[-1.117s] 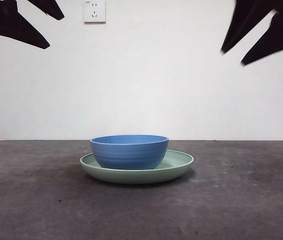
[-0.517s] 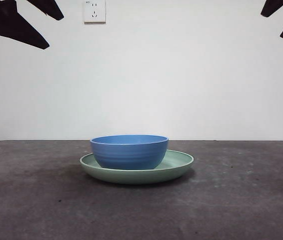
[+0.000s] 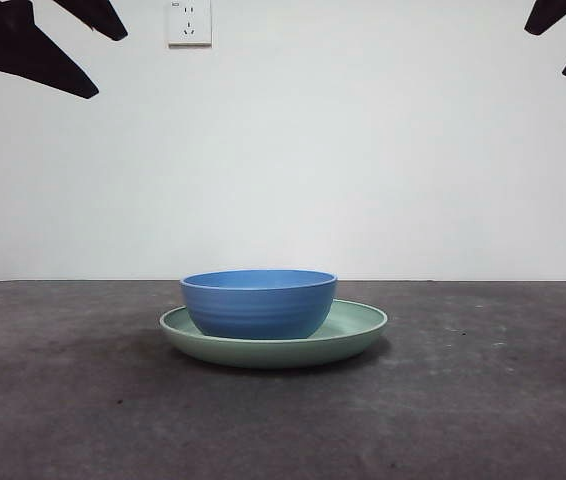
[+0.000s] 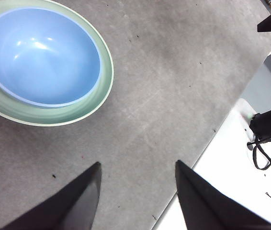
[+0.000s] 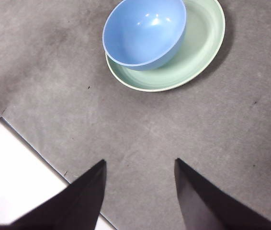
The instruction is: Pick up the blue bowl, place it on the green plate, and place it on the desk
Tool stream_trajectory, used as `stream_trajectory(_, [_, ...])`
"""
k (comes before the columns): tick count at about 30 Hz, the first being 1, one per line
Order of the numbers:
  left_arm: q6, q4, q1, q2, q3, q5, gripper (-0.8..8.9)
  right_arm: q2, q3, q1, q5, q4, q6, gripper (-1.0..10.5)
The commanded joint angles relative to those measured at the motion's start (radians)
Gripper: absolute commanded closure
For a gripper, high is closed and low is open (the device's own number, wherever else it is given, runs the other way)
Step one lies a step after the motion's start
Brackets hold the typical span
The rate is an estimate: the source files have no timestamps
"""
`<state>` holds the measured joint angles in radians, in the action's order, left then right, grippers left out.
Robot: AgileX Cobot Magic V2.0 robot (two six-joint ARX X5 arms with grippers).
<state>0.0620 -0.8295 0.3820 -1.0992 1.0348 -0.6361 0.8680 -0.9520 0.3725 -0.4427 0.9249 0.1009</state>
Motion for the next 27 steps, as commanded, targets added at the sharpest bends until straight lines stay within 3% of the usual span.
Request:
stream_trajectory(1, [0.008, 0.007, 0.005, -0.005, 0.009, -0.011, 6.51, 0.006, -0.011, 0.006, -0.002, -0.005, -0.013, 7.9])
stream_trajectory(3, [0.008, 0.007, 0.005, -0.005, 0.009, -0.011, 7.76, 0.006, -0.011, 0.006, -0.003, -0.004, -0.024, 9.3])
stream_trajectory(4, [0.008, 0.007, 0.005, -0.005, 0.009, -0.011, 8.11, 0.006, -0.011, 0.006, -0.002, -0.004, -0.03, 9.4])
stream_trajectory(27, [0.008, 0.009, 0.005, -0.005, 0.01, -0.011, 8.04, 0.006, -0.011, 0.006, -0.002, -0.011, -0.034, 9.4])
